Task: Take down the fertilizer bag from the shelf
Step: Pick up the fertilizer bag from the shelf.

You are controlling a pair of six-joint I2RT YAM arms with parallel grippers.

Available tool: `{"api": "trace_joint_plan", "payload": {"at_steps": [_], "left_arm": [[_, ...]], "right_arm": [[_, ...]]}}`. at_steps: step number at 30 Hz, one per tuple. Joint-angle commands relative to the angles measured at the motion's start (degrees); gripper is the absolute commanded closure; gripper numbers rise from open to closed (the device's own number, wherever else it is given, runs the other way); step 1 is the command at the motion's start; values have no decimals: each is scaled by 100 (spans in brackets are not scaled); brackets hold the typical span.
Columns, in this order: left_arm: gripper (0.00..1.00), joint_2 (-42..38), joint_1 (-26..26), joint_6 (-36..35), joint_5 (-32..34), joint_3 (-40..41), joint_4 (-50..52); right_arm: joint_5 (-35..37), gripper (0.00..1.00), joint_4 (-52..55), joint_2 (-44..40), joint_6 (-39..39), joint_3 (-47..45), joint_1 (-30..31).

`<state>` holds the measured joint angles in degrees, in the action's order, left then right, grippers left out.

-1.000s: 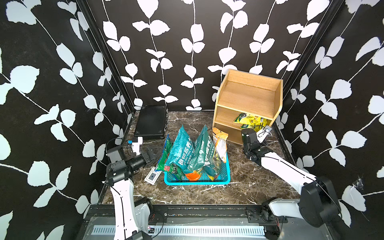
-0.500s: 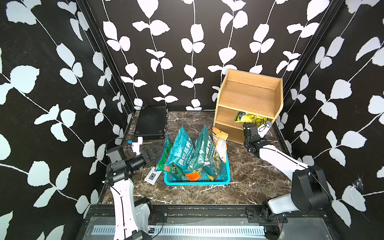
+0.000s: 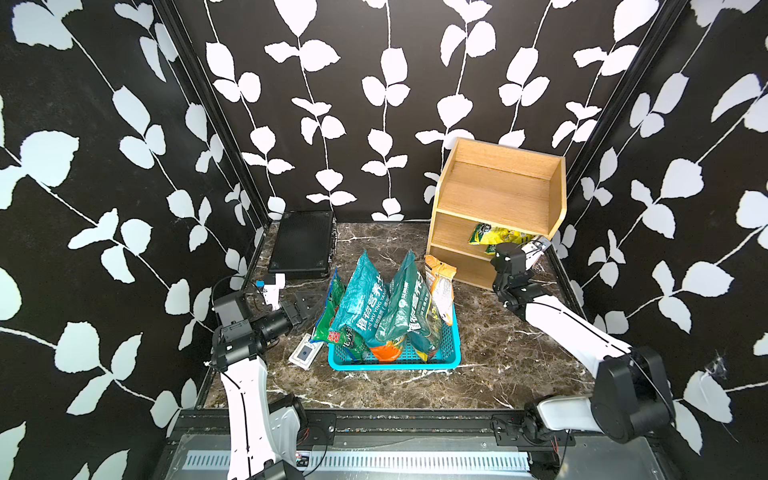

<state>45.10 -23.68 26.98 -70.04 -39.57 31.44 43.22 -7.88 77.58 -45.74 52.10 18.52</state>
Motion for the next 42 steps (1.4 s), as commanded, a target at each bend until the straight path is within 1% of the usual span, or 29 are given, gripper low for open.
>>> {"api": "trace_joint_plan", "payload": {"at_steps": [1,3,4,5,6,7,10,13,19,30,38,42], "left_arm": [[1,-11,-36,-32,-123,37,-68],[1,-19,-36,-30,-115,37,-68],[1,-6,-39,-32,-115,42,-68],[1,-3,-35,-33,-114,45,-68],[1,-5,-39,-35,-118,37,-74],[1,-10,-35,-35,-115,38,-66],[1,-6,-41,-32,-120,37,-68],[1,1,-44,-35,-124,37,-68],[1,8,-53,-33,-124,28,-68],[1,12,-49,-38,-142,38,-68],[1,23,-51,-41,-142,37,-68],[1,19,-52,-37,-147,37,-69]], "right_arm": [[366,49,336,66,-588,17,35],[648,39,703,169,-1093,130,63],[779,35,868,236,-1435,175,71],[852,29,1033,299,-1768,216,72],[841,24,1136,371,-1988,254,68],[760,22,1092,451,-2025,294,71],[455,22,775,666,-1870,404,72],[427,22,725,741,-2065,419,72],[197,27,373,576,-2006,272,72],[85,26,133,335,-2078,204,75],[287,22,-1535,137,-1797,-676,55],[342,18,-1797,73,-1955,-885,-28]]}}
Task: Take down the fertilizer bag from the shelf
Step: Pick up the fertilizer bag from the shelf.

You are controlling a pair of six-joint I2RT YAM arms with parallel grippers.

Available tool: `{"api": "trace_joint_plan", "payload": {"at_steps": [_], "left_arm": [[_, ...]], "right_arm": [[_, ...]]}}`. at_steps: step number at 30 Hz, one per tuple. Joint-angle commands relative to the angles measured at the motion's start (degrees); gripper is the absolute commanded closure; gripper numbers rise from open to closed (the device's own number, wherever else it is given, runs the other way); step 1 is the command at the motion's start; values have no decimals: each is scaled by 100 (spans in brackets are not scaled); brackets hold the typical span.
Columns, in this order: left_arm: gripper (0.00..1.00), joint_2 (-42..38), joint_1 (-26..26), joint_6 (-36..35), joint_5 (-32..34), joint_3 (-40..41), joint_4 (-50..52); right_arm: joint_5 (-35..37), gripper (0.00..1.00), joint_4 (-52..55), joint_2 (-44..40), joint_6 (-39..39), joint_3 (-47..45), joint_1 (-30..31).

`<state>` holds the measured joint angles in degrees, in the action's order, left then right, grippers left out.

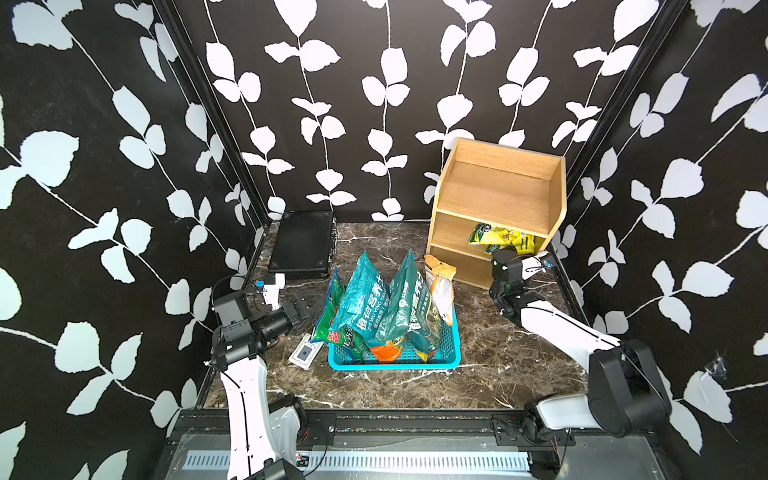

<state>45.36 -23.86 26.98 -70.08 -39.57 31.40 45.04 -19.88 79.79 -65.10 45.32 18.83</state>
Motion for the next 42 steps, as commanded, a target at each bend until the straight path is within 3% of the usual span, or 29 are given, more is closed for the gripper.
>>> {"api": "trace_joint_plan", "payload": {"at_steps": [1,4,15,23,35,42], "left_arm": [[1,-4,-36,-44,-147,37,-64],[1,-10,-36,-39,-150,44,-64],[1,-7,-35,-43,-152,38,-63],[1,-1,-35,-40,-155,38,-64],[1,1,-36,-37,-163,38,-58],[1,-5,-36,-38,-163,37,-48]], "right_arm": [[110,18,-788,-156,-33,-300,-93],[47,18,-1289,-163,28,-514,-168],[-260,19,-1174,90,77,-122,-326],[-614,33,-855,176,-17,126,-331],[-98,24,-248,-415,213,265,11],[185,20,57,-273,195,392,-26]]}}
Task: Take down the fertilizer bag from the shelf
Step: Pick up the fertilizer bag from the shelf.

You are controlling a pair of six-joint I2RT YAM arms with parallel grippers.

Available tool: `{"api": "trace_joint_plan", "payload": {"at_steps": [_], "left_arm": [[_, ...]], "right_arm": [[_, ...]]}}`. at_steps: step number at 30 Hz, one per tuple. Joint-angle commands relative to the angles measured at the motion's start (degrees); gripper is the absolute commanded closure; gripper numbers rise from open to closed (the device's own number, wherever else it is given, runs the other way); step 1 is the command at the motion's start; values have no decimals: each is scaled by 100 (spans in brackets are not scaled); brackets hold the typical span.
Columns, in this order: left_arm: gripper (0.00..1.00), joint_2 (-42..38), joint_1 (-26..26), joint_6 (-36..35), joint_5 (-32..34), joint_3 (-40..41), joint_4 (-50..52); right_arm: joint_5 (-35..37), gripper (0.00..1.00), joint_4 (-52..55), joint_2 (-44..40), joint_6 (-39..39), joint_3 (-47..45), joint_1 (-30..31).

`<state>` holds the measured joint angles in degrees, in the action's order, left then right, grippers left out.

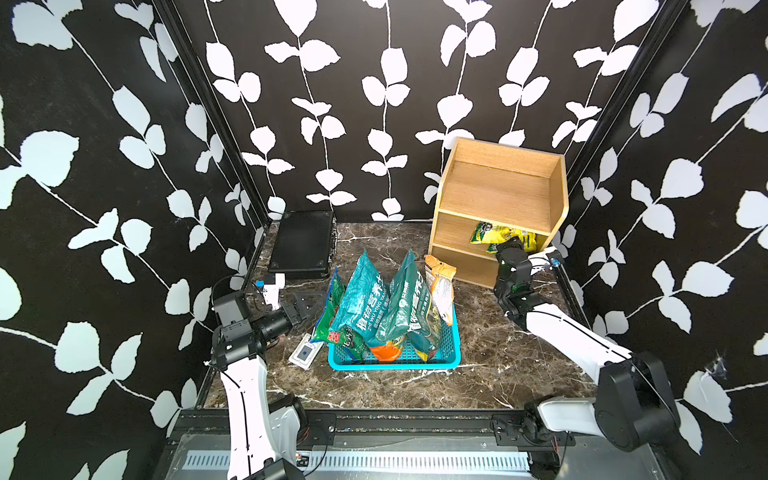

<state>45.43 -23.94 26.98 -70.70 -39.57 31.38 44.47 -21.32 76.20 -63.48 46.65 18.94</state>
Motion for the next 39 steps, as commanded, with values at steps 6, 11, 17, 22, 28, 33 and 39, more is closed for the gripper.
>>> {"api": "trace_joint_plan", "payload": {"at_steps": [6,11,17,22,28,33,39], "left_arm": [[1,-2,-31,-41,-97,39,-59],[1,6,-27,-37,-103,29,-61],[1,11,-31,-44,-112,30,-60],[1,26,-27,-45,-128,29,-51],[1,21,-34,-44,-128,38,-53],[1,18,-35,-45,-118,43,-52],[1,18,-40,-44,-113,33,-53]], "right_arm": [[118,17,175,492,-139,348,-179],[-41,20,-18,860,76,562,-242],[-254,26,-21,1364,450,1095,-242],[100,23,506,1372,335,1248,-242],[379,21,884,1336,366,1319,-242],[602,23,960,1335,500,1313,-266],[496,74,583,1414,1163,1373,-311]]}}
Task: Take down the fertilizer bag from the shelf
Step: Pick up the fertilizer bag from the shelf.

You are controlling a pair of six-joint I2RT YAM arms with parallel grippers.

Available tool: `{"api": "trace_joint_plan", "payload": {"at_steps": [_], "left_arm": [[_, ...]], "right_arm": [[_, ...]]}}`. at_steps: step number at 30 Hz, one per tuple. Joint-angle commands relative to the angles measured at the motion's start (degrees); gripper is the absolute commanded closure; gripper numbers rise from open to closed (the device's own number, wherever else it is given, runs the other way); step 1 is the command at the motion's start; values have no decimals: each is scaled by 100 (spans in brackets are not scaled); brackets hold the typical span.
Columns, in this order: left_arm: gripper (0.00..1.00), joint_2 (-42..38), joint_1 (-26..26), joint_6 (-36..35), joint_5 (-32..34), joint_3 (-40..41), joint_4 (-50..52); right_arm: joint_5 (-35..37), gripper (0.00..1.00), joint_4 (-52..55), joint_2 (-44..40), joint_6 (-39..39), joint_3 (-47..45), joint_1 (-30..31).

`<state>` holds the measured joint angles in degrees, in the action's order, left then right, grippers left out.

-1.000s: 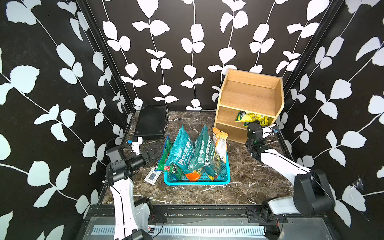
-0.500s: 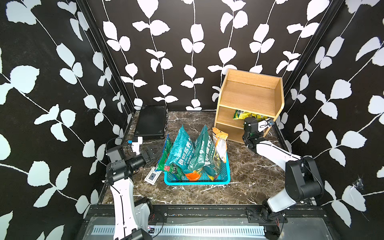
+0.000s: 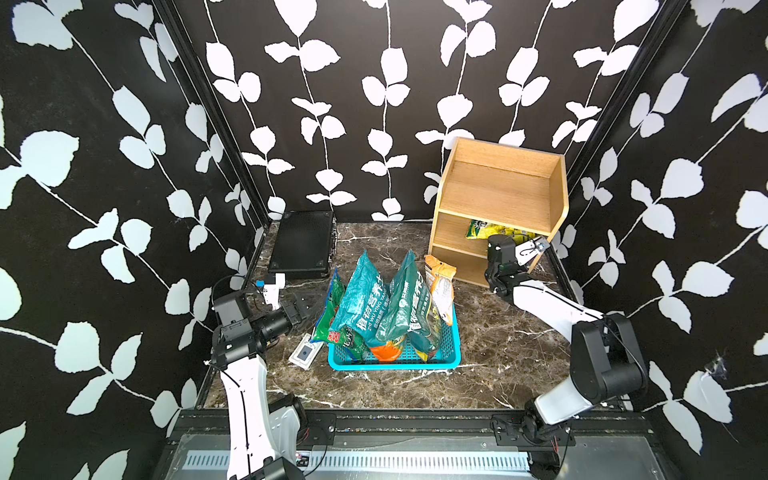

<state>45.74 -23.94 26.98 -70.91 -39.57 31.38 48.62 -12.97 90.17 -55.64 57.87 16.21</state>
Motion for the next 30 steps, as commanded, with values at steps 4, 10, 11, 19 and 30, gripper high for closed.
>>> {"api": "trace_joint_plan", "payload": {"at_steps": [4,10,11,19,30], "left_arm": [[1,-14,-33,-49,-85,29,-51],[1,-14,-37,-45,-97,29,-53],[1,-12,-39,-44,-93,31,-53],[1,-16,-38,-50,-91,24,-48],[1,-12,-41,-65,-116,27,-30]], "right_arm": [[-127,100,-531,-53,829,211,-39],[-277,100,-715,-700,930,-326,-15],[-308,100,-695,-823,969,-374,10],[-351,100,141,-1838,1108,-482,421],[-417,100,776,-3143,1251,-906,1170]]}}
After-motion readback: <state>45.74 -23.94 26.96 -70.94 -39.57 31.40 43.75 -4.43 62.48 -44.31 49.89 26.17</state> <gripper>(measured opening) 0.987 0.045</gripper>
